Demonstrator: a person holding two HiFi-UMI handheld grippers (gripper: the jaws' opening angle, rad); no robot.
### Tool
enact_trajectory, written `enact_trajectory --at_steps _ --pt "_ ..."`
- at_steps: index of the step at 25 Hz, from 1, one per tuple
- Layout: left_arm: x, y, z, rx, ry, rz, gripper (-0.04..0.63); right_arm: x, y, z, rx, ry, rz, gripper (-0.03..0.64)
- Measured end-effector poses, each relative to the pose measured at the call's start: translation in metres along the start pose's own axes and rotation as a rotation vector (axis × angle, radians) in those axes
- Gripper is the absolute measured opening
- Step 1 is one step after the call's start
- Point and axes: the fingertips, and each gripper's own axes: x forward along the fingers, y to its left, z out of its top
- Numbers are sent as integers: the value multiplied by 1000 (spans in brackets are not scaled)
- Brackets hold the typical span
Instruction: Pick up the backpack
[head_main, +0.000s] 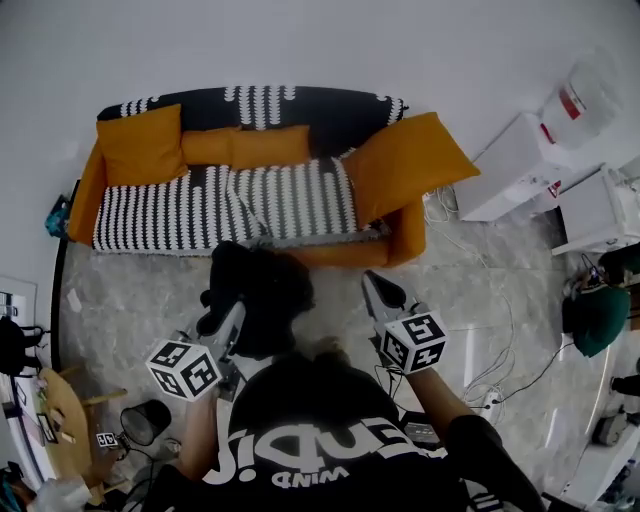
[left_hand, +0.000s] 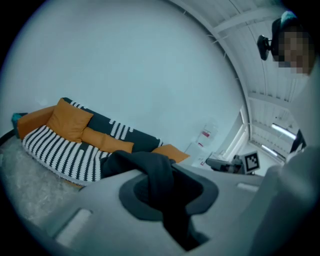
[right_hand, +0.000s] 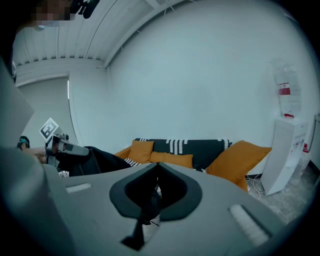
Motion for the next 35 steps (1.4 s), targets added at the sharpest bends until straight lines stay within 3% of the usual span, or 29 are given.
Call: enact_trajectory --at_steps 13,35 --pt "12 -8 -24 5 32 20 58 -16 -4 -17 3 -5 0 2" --pt "9 -19 -20 16 50 26 58 -24 2 -21 28 -17 40 2"
